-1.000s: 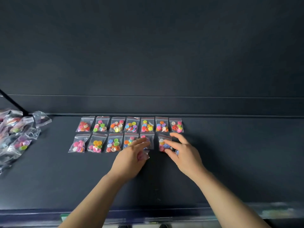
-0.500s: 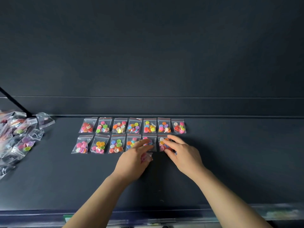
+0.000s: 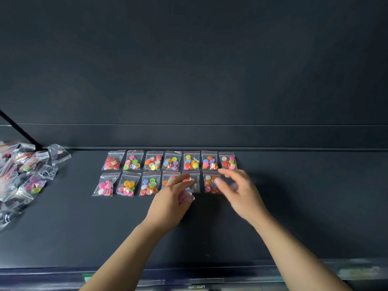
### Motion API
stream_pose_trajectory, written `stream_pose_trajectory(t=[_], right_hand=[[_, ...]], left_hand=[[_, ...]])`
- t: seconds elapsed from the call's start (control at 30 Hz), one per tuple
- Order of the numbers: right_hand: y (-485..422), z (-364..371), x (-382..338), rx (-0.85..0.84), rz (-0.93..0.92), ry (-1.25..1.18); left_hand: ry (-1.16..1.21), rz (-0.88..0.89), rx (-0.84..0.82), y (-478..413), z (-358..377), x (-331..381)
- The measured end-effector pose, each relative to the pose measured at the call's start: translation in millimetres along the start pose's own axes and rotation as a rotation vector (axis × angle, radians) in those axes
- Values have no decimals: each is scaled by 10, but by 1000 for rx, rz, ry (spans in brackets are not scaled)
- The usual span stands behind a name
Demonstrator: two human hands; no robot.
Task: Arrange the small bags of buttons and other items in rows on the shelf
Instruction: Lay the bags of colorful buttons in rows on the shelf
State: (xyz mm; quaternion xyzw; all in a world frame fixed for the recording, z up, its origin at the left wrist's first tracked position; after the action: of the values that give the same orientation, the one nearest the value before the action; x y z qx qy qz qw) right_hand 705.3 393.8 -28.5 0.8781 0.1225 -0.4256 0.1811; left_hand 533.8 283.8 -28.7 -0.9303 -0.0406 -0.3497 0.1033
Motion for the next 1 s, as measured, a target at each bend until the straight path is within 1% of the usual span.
stream_pose_trajectory(t=[0.07,0.1,0.13,0.17,0.2,0.3,0.47,0.57,0.67,0.73,0.8,0.87,1.0], right_hand=[[13,-94,-41,-119,219,-500],[17,-136,-70,-182,265,-698],[23,-173,-91,-226,273,-806],[38,-240,-88,-256,262,-852],[50,-269,-83,-287,248,-871],[95,-258,-103,-343,231,-874],[141,-357,-61,-274,172,-747],[155,-423,-3,-287,194,-677],[171,-446,14,-352,183,-630],[163,-475,12,-302,152,-582],[128,-489,35,-235,154,-587],[90,-482,67,-203,167,-590],[27,-422,199,-125,227,-528]], left_hand=[[204,-96,118,-35,-56,112],[365,-178,146,-65,-65,178],[531,-248,143,-96,-63,253],[654,-275,119,-143,-25,354],[725,-278,86,-185,12,440],[798,-237,18,-261,93,591],[916,-278,-22,-298,156,634],[955,-310,18,-328,180,638],[951,-302,62,-353,212,697],[913,-294,65,-348,242,729],[867,-290,31,-327,270,744],[840,-301,4,-304,302,745],[821,-332,26,-303,348,726]])
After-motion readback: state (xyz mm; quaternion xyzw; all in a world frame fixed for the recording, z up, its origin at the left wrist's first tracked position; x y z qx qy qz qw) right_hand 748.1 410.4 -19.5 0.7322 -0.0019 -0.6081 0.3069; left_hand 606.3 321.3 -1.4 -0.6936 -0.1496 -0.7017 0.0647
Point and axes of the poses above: each hand's wrist, its own y-axis away from the middle knuckle, its own z-axis out of the palm, x = y × z, the point moved 3 cm from there along -y, towards the middle knuckle, and after that the axes turned 12 degrees about z, right-handed, at the moved point
